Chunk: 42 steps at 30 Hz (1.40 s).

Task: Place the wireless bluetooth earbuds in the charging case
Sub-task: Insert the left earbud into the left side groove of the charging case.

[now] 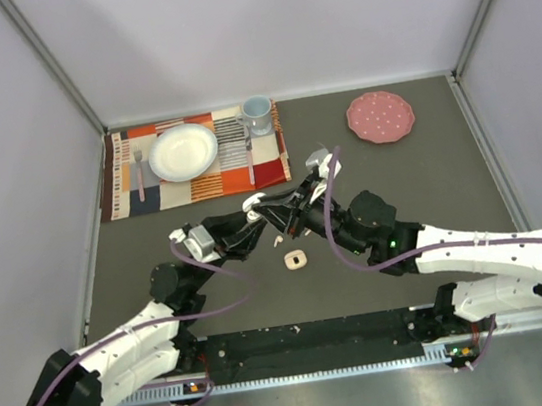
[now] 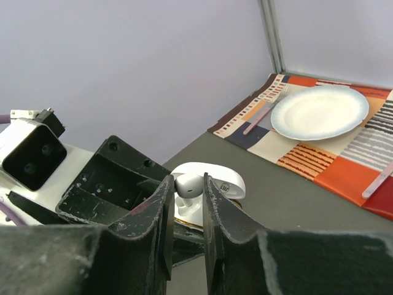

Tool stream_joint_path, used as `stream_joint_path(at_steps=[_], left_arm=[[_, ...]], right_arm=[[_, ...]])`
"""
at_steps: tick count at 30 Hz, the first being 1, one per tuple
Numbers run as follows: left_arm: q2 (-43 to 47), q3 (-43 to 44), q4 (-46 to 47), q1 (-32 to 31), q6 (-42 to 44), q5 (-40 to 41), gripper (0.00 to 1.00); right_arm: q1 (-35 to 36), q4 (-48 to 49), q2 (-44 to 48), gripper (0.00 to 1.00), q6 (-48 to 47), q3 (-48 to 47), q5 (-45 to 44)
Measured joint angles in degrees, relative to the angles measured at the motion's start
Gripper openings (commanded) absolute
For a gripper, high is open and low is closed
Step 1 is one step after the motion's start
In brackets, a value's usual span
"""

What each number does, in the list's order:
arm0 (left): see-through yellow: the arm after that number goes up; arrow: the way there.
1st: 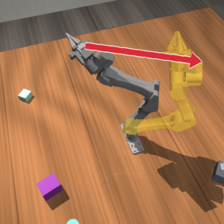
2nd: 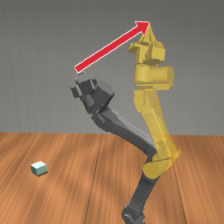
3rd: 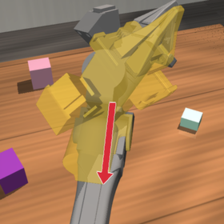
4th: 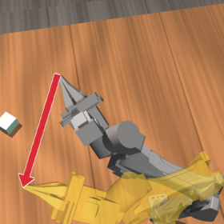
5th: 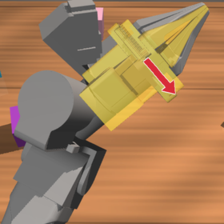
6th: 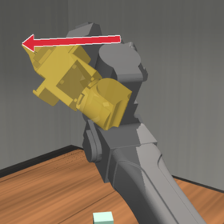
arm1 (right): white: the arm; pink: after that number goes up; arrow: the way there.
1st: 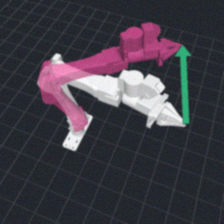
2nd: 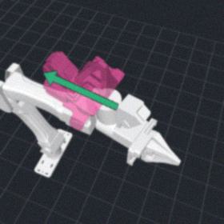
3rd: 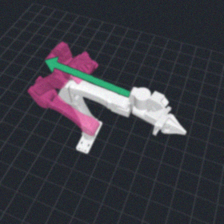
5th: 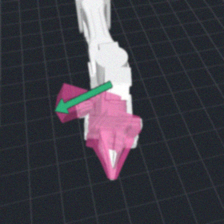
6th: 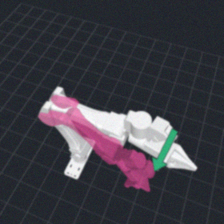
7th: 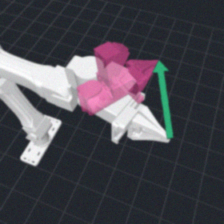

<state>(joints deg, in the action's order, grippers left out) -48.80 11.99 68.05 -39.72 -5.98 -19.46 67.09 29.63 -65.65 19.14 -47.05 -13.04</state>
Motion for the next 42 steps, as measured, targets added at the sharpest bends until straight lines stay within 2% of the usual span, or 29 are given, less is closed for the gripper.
stream_joint_path(at_steps=[42], left_arm=[[0.5, -1.2, 0.8, 0.0, -0.2, 2.4, 0.0]], right_arm=[[0.8, 2.4, -3.0, 0.0, 1.0, -0.8, -0.3]])
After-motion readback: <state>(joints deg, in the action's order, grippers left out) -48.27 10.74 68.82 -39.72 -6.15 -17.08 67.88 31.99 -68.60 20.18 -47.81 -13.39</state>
